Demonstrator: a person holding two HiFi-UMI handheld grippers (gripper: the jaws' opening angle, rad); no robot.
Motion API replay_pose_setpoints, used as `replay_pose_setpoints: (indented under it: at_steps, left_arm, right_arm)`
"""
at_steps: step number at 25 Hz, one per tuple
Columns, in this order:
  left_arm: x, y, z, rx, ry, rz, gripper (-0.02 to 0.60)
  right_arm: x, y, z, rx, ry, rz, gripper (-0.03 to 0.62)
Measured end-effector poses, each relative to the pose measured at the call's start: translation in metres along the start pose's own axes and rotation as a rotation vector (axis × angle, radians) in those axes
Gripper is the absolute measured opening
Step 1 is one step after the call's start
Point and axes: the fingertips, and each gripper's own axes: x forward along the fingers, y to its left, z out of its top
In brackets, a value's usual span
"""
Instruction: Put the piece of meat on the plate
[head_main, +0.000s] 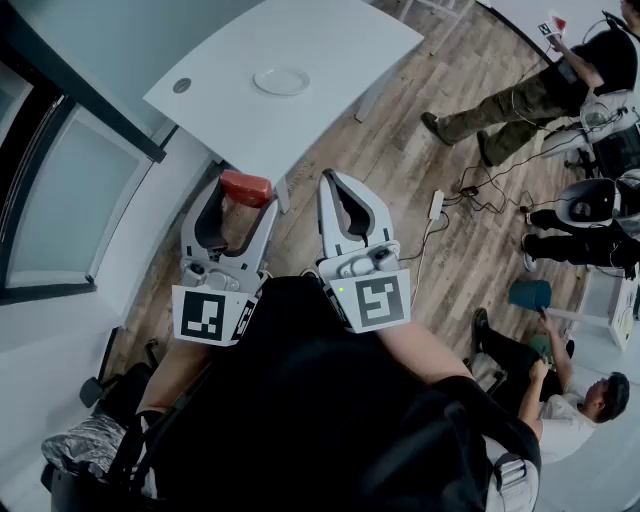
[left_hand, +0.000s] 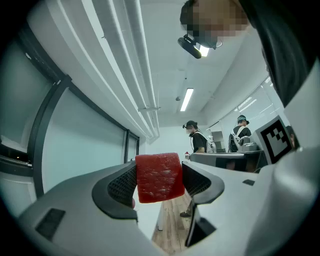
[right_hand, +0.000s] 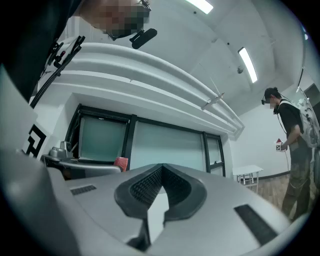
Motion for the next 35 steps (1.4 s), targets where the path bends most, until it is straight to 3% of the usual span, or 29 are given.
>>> replay_pose_setpoints:
  at_steps: [10, 16, 23, 35]
  left_arm:
    - [0.003, 0.008, -0.004, 0.014, 0.005, 0.017, 0.282]
    - [0.007, 0.007, -0.009, 0.020, 0.011, 0.003, 0.282]
    - [0.070, 0.014, -0.031, -0.032, 0.036, -0.060, 0.282]
    - [0.159, 0.096, -0.070, -0.079, 0.122, -0.168, 0.282]
  right_arm:
    - [0.008, 0.001, 0.008, 0.063, -0.106, 0.045, 0.003]
    - [0.003, -0.010, -0.009, 0.098, -0.046, 0.015, 0.003]
    - [0.039, -0.040, -0.041, 0.115, 0.052, -0.001, 0.003]
    - [0.157, -0.065, -0.077, 0.140, 0.174, -0.090, 0.003]
